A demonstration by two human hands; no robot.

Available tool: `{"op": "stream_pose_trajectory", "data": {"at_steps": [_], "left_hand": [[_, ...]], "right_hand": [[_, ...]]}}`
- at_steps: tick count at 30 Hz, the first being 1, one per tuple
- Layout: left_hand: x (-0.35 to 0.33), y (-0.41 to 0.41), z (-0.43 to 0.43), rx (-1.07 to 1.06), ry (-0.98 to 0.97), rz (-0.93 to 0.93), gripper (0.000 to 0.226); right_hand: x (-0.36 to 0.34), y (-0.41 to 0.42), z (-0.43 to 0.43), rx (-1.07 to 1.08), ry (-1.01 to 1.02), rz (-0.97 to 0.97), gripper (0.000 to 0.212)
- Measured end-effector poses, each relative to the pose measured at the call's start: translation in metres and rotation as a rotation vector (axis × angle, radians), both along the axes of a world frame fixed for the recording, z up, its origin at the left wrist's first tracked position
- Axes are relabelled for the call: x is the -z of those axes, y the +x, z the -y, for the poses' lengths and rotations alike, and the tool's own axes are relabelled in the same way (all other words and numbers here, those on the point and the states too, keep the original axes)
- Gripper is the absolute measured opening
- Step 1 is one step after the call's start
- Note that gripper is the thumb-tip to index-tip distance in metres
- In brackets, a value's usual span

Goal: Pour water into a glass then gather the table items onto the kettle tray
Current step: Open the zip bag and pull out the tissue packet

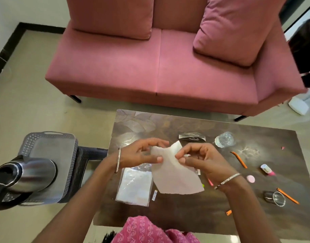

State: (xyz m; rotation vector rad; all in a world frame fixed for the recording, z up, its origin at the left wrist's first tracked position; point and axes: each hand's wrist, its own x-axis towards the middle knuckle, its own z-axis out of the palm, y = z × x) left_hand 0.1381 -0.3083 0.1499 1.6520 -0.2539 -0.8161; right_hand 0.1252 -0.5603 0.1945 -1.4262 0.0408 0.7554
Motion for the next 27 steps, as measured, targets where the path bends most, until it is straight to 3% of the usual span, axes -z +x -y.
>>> {"op": "stream_pose_trajectory", "data": {"at_steps": [4, 9, 12, 15, 22, 27], "left_hand": [[-0.024, -0.009, 0.018, -0.117, -0.104, 0.022, 0.012], [-0.053, -0.023, 0.042, -0.258, -0.124, 0.104, 0.027], [-0.069, -0.029, 0.066, -0.364, -0.137, 0.123, 0.019], [-0.08, -0.036, 0.098, -0.53, -0.141, 0.118, 0.018], [-0.092, -0.047, 0.176, -0.735, -0.182, 0.127, 0.012], [-0.093, -0.054, 0.205, -0.789, -0.144, 0.13, 0.009]], "right_hand": [[-0.027, 0.0, 0.023, 0.09, 0.045, 0.052, 0.015], [-0.04, 0.0, 0.061, 0.224, 0.045, 0.138, 0.03], [-0.042, -0.001, 0.09, 0.305, 0.052, 0.127, 0.053], [-0.039, -0.005, 0.117, 0.366, 0.097, 0.085, 0.061], [-0.022, -0.019, 0.18, 0.171, 0.078, -0.048, 0.07], [-0.013, -0.025, 0.212, 0.033, 0.031, -0.063, 0.06]]}}
